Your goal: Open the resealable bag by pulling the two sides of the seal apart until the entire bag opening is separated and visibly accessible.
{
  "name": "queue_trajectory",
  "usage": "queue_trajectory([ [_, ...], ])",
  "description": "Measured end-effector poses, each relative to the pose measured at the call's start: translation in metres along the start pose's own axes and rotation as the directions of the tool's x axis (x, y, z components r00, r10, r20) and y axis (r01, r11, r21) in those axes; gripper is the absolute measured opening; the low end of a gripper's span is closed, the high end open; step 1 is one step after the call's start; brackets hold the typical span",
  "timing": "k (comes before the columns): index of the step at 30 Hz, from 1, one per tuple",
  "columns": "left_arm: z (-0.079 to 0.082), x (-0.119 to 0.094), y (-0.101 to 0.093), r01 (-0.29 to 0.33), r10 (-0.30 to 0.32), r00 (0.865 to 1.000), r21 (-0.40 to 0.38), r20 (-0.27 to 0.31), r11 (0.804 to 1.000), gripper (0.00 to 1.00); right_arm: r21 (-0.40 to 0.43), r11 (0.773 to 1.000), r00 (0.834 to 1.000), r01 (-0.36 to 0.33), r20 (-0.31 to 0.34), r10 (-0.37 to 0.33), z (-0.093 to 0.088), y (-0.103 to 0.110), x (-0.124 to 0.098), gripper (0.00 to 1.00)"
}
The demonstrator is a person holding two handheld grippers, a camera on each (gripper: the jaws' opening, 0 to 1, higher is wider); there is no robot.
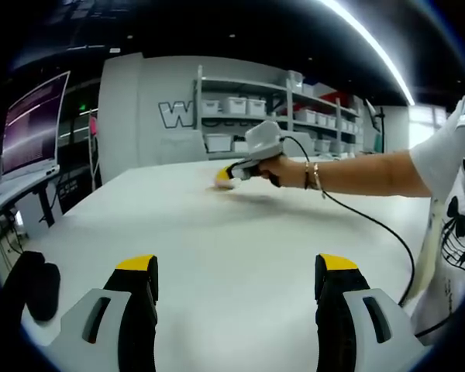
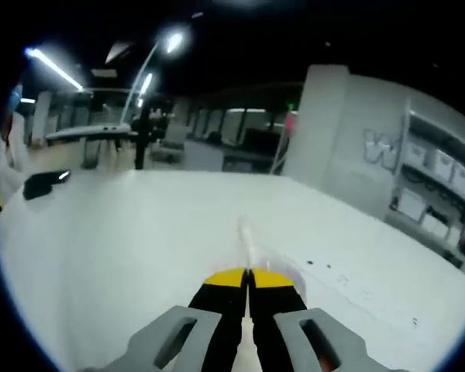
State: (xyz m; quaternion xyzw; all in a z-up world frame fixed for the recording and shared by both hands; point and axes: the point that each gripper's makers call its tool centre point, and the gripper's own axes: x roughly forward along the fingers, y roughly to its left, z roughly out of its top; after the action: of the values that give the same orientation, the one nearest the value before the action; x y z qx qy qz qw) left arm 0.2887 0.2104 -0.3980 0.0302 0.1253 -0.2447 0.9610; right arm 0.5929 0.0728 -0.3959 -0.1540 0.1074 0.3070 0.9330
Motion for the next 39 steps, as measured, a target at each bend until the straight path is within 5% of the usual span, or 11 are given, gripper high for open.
queue_trajectory([
  [27,0.006,-0.008,-0.007,0.001,-0.001,1.0,0.013,0.016,1.0,0.82,0.067,0.995,0.994,0.069,0.083,-0.075,0.027,-0.028,-0.021,0.0],
  [39,0.01,-0.012,-0.012,0.004,-0.005,1.0,0.022,0.02,1.0,0.82,0.067,0.995,0.991,0.07,0.109,-0.077,0.037,-0.025,-0.034,0.0],
])
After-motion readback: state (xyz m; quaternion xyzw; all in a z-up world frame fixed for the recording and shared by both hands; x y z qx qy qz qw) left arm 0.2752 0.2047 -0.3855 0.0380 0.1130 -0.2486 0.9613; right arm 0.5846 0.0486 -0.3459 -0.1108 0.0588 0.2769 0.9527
